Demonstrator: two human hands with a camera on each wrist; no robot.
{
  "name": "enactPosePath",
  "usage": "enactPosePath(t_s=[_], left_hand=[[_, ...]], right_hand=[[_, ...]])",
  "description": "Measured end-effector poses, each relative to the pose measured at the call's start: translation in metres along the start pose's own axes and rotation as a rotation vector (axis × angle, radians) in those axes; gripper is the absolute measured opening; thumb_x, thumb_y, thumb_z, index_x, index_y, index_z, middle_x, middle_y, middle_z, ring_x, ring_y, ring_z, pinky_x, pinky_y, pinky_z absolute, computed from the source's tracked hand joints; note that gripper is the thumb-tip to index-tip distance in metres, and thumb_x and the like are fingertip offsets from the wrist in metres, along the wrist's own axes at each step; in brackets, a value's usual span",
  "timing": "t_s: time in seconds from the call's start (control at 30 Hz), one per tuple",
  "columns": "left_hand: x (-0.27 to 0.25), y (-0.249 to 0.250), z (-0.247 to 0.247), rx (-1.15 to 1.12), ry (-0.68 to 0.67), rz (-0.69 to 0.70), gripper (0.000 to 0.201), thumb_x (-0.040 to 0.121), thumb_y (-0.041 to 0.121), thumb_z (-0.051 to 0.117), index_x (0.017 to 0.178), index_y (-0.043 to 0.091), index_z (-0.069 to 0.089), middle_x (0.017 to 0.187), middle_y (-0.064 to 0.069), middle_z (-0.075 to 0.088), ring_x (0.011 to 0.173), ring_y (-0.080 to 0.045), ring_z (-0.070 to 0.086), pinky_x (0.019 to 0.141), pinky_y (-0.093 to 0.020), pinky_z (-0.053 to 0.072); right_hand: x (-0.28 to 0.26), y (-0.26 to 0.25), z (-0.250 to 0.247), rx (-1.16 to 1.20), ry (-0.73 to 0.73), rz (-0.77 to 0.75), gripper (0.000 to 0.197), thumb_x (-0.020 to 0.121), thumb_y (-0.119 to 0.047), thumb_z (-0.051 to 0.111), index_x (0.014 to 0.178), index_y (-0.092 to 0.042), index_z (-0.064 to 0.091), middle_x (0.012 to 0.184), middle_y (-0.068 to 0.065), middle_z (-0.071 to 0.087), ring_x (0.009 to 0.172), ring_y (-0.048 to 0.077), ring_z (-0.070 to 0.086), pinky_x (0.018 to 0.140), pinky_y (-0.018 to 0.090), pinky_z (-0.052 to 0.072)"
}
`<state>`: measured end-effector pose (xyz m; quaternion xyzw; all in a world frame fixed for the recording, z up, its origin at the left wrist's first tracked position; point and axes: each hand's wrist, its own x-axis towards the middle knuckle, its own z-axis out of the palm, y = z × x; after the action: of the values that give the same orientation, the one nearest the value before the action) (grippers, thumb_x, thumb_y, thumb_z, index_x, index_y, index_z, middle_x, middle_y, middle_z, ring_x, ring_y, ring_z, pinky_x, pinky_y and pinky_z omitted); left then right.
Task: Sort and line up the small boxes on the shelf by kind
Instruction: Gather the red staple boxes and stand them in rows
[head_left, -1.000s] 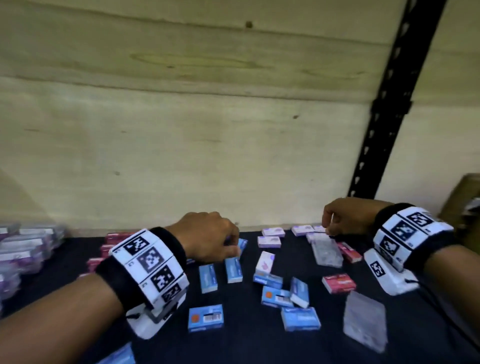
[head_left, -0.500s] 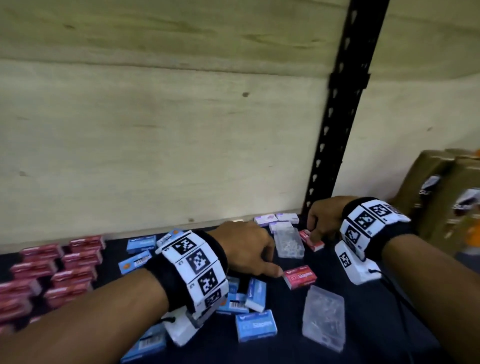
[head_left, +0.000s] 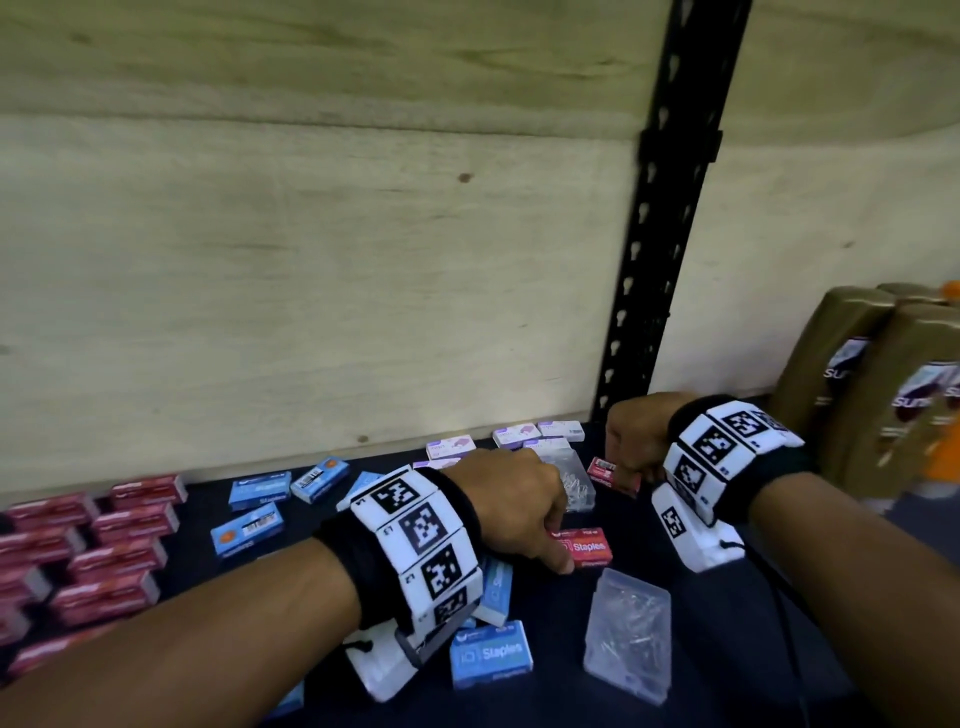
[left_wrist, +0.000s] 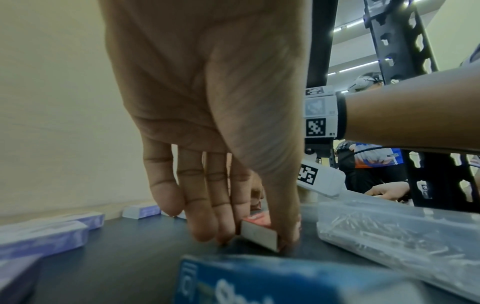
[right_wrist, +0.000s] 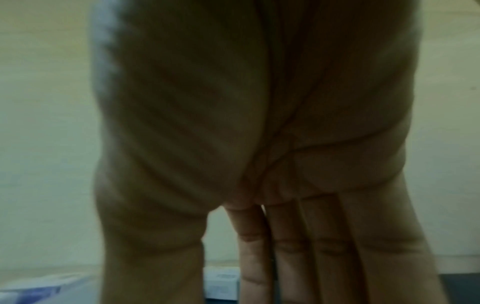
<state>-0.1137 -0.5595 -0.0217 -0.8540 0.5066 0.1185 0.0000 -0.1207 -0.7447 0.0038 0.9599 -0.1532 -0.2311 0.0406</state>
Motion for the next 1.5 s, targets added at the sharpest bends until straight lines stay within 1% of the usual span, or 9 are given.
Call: enactPosePath(t_s=[0.17, 0.27, 0.37, 0.47, 0.63, 0.8, 0.9, 1.1, 1.5], left_hand=[[-0.004, -0.004, 0.000, -0.222, 0.033, -0.017, 0.035, 0.069, 0.037, 0.087, 0.092, 0.018, 0.068, 0.091, 0.002, 0.072, 0.081, -0.013, 0.064, 0.074, -0.031, 0.051], [-0.007, -0.004, -0.001, -0.296, 0.040, -0.011, 0.031, 0.070, 0.028, 0.087, 0.092, 0.016, 0.069, 0.091, 0.000, 0.073, 0.078, -0.011, 0.062, 0.074, -0.029, 0.051], [-0.010, -0.005, -0.001, -0.335, 0.031, -0.006, 0.029, 0.075, 0.024, 0.085, 0.098, 0.015, 0.070, 0.093, 0.001, 0.074, 0.080, -0.011, 0.064, 0.077, -0.027, 0.051], [-0.013, -0.008, 0.000, -0.334, 0.039, -0.004, 0.026, 0.078, 0.021, 0.082, 0.101, 0.015, 0.072, 0.094, 0.001, 0.075, 0.075, -0.006, 0.061, 0.070, -0.019, 0.047], [-0.025, -0.019, -0.005, -0.359, 0.106, -0.036, 0.025, 0.078, 0.023, 0.082, 0.100, 0.018, 0.072, 0.092, 0.005, 0.074, 0.071, -0.002, 0.060, 0.062, -0.011, 0.043], [-0.044, -0.036, -0.013, -0.352, 0.138, -0.077, 0.023, 0.078, 0.026, 0.082, 0.098, 0.021, 0.073, 0.085, 0.011, 0.070, 0.068, 0.002, 0.059, 0.061, -0.011, 0.041], [-0.055, -0.048, -0.015, -0.343, 0.147, -0.100, 0.023, 0.078, 0.028, 0.082, 0.098, 0.021, 0.072, 0.081, 0.014, 0.068, 0.064, 0.007, 0.057, 0.059, -0.010, 0.039], [-0.076, -0.067, -0.020, -0.320, 0.146, -0.153, 0.023, 0.079, 0.031, 0.081, 0.098, 0.025, 0.070, 0.085, 0.014, 0.069, 0.071, 0.003, 0.061, 0.065, -0.013, 0.043], [-0.161, -0.118, -0.032, -0.284, 0.227, -0.318, 0.020, 0.077, 0.032, 0.082, 0.093, 0.028, 0.071, 0.084, 0.014, 0.072, 0.066, 0.008, 0.062, 0.062, -0.009, 0.044]], right_hand=[[-0.004, 0.007, 0.001, -0.019, -0.024, -0.032, 0.025, 0.082, -0.022, 0.078, 0.100, -0.005, 0.075, 0.048, -0.013, 0.058, 0.047, 0.000, 0.050, 0.047, 0.011, 0.041], [-0.007, 0.009, 0.001, 0.003, 0.047, -0.043, 0.031, 0.083, -0.022, 0.076, 0.110, -0.007, 0.073, 0.063, -0.011, 0.055, 0.051, 0.002, 0.045, 0.041, 0.010, 0.037], [-0.008, 0.012, 0.002, 0.087, 0.120, -0.057, 0.030, 0.085, -0.020, 0.074, 0.112, -0.008, 0.067, 0.068, -0.010, 0.053, 0.054, 0.003, 0.045, 0.046, 0.016, 0.036], [-0.011, 0.011, 0.005, 0.094, 0.130, -0.100, 0.021, 0.086, -0.014, 0.071, 0.096, -0.026, 0.057, 0.072, -0.012, 0.055, 0.058, 0.002, 0.049, 0.050, 0.015, 0.038], [-0.019, 0.011, -0.001, 0.115, 0.040, -0.173, 0.041, 0.086, 0.003, 0.044, 0.096, -0.029, 0.066, 0.065, -0.012, 0.062, 0.053, 0.004, 0.056, 0.045, 0.012, 0.042], [-0.019, 0.008, 0.006, 0.143, 0.063, -0.210, 0.042, 0.079, 0.009, 0.061, 0.083, -0.032, 0.063, 0.073, -0.012, 0.060, 0.074, 0.013, 0.060, 0.080, 0.031, 0.055], [-0.019, 0.005, 0.011, 0.172, 0.122, -0.204, 0.032, 0.080, 0.003, 0.069, 0.086, -0.028, 0.065, 0.075, -0.011, 0.062, 0.079, 0.013, 0.062, 0.087, 0.031, 0.055], [-0.026, 0.003, -0.003, 0.053, 0.177, -0.197, 0.009, 0.087, -0.025, 0.074, 0.087, -0.029, 0.066, 0.069, -0.016, 0.056, 0.062, -0.003, 0.048, 0.058, 0.014, 0.037], [-0.042, -0.059, -0.045, 0.104, 0.204, -0.315, 0.010, 0.087, -0.023, 0.074, 0.096, -0.020, 0.075, 0.091, -0.002, 0.076, 0.066, 0.006, 0.067, 0.071, 0.022, 0.057]])
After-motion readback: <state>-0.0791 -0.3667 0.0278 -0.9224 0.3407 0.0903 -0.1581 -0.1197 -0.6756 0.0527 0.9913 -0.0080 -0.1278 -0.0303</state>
